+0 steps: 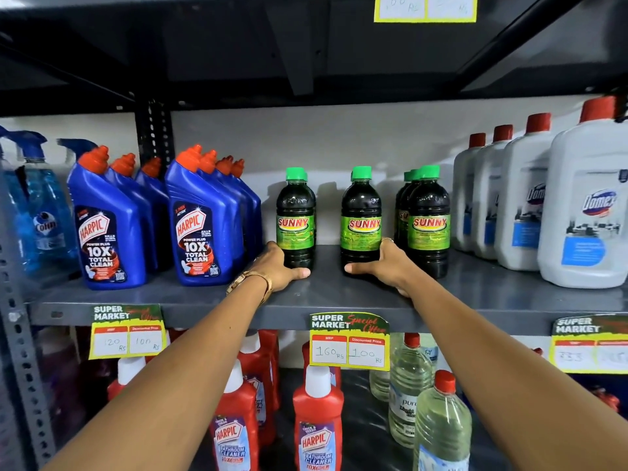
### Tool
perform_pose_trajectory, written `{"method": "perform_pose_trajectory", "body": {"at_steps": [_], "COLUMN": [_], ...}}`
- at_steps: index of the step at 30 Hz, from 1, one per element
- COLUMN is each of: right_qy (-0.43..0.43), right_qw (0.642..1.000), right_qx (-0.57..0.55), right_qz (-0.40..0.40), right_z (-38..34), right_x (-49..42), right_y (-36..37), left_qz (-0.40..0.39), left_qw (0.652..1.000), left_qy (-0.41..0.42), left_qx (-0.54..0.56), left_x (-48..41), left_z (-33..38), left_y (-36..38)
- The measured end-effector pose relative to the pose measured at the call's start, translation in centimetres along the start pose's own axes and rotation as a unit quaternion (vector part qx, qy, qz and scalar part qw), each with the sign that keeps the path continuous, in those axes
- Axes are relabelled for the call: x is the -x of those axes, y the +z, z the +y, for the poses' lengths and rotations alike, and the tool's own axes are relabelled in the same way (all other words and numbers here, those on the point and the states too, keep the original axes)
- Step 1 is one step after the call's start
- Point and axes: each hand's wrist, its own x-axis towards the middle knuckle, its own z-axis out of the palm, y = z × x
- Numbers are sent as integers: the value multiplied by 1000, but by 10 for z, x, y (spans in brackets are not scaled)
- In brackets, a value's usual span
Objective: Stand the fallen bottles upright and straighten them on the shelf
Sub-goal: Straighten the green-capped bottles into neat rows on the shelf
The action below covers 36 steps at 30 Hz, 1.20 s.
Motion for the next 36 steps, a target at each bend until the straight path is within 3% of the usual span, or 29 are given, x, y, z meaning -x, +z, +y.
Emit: {"method": "perform_pose_trajectory", "body": {"at_steps": [13, 16, 18, 20, 21, 24, 26, 36], "right_qy": [12, -62, -135, -126, -72, 104, 106, 61], "right_qw": [998, 978, 929, 887, 891, 957, 977, 973], "right_qx": [53, 63, 52, 87, 131, 123, 75, 132], "right_qz": [43, 189, 340, 435, 429, 241, 168, 177], "right_z": [-10, -16, -16, -10, -6, 5, 11, 15], "right_x": [13, 27, 37, 39, 36, 29, 29, 28], "right_y": [2, -7, -21, -40, -50, -76, -80, -73], "left_qz": [-1, -2, 1, 6, 7, 6, 5, -1], "left_qw": [1000, 999, 998, 998, 997, 997, 997, 997], "left_qy": [9, 6, -2, -6, -6, -8, -10, -12], "left_qx": [22, 50, 62, 70, 73, 78, 74, 82], "left_x": [4, 4, 3, 3, 2, 2, 2, 4], "left_z": [1, 0, -1, -1, -1, -1, -1, -2], "left_y": [-2, -2, -2, -2, -2, -1, -1, -3]}}
